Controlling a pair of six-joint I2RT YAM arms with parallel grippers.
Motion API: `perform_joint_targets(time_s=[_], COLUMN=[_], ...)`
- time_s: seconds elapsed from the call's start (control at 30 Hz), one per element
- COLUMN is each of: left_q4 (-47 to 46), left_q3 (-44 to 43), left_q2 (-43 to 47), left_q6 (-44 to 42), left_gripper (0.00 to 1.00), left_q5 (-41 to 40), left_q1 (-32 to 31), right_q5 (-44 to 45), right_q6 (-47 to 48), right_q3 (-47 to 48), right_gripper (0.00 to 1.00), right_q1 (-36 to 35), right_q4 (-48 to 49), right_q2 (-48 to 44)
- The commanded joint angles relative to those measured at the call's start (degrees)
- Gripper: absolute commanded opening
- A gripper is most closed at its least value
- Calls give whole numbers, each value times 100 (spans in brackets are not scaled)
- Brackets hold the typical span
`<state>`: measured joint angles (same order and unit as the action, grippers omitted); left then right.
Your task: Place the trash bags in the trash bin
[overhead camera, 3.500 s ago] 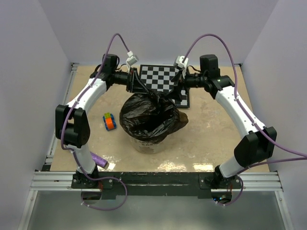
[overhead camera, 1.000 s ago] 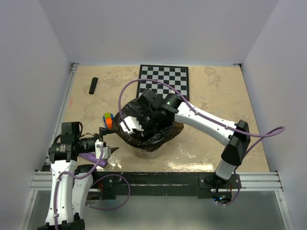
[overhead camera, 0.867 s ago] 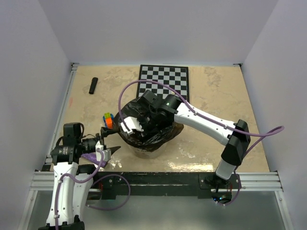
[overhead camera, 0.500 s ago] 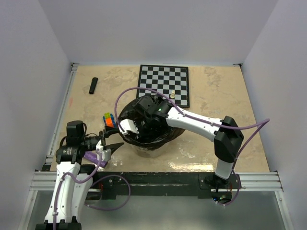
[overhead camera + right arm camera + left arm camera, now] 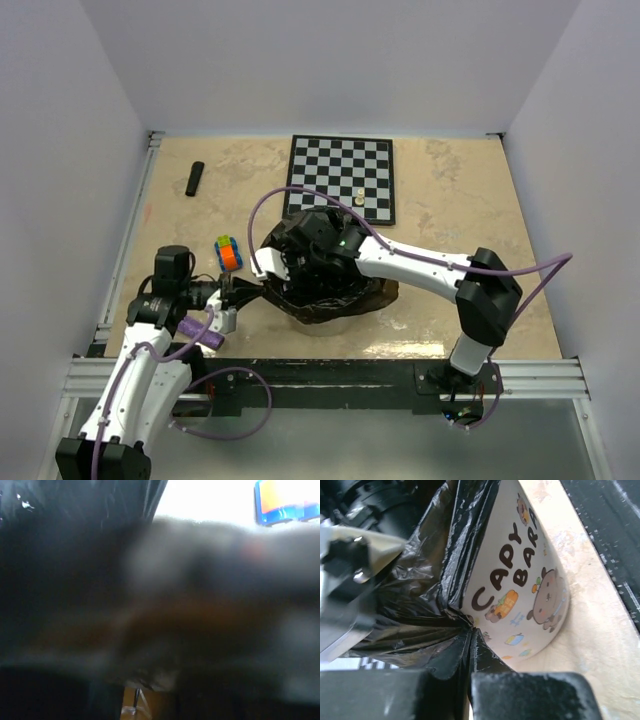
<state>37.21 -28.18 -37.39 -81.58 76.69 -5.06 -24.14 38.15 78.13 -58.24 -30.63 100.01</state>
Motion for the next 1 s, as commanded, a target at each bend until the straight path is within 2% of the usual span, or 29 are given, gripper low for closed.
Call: perform_joint_targets(time_s=[0.0, 0.1, 0.23, 0.37, 0.5, 0.6, 0.7, 0.73, 0.83, 0.9, 0.97], left_q4=[-802, -839, -321, 242, 663, 1216, 1796, 1981, 2588, 2913, 3168], left_q3=[76, 76, -55, -345, -871, -1311, -1724, -1856, -2103, -2104, -2025], left_q2=[117, 267, 346, 171, -23, -137, -164, -155, -41, 178, 511], left_q6=[510, 652, 380, -15, -7, -25, 46, 81, 125, 169, 116], left_gripper=[0, 0, 0, 0, 0, 6, 16, 23, 59, 80, 82], left_q5=[172, -48, -347, -636, -970, -1208, -1445, -1620, -2147, -2507, -2868], left_q1=[-83, -109, -109, -109, -109, -109, -109, -109, -109, -109, -109], right_q5=[419, 375, 436, 621, 621, 700, 840, 945, 1533, 1946, 2394], right_q6=[-334, -309, -71, -220, -404, -458, -598, -659, -826, -967, -1290], right_q3=[-412, -622, -905, -545, 8, 316, 370, 413, 589, 686, 678], right_gripper=[59, 61, 65, 72, 77, 81, 87, 88, 98, 98, 98], right_q1=[-47, -56, -47, -39, -39, -39, -39, -39, -38, 5, 14], right_q4=[198, 171, 382, 409, 15, -521, -698, -733, -743, -550, -182], right_q2=[-219, -148, -525, -947, -1422, -1720, -2081, -2247, -2503, -2661, -2811])
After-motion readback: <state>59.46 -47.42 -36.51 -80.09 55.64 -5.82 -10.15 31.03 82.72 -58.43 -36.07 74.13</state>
